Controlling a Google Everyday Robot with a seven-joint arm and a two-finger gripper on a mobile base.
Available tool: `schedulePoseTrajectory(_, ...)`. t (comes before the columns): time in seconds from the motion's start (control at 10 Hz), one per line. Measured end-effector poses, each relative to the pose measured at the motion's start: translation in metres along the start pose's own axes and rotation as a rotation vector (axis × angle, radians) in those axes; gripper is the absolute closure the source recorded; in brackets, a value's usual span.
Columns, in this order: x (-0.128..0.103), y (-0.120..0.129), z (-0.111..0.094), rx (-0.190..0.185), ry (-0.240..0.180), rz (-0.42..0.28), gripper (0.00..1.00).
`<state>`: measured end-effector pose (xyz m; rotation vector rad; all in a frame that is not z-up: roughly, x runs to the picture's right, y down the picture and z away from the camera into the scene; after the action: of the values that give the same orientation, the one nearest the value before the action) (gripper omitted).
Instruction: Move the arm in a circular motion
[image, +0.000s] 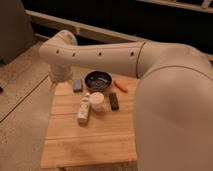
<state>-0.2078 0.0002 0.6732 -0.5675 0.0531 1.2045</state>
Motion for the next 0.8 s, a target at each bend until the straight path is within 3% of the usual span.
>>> schedulePoseTrajectory(0.2,0.041,-0.013,-0.006,0.041,0.015,0.021,0.35)
schedulePoseTrajectory(0.4,0.080,-0.051,-0.011,0.127,0.037,0.084,0.35)
schedulePoseTrajectory(0.5,0.087,-0.061,-0.012,0.150,0.042,0.102,0.35)
schedulePoseTrajectory(0.6,0.101,-0.099,-0.017,0.217,0.055,0.186,0.35)
schedulePoseTrajectory(0.8,0.107,-0.138,-0.020,0.270,0.069,0.286,0.35)
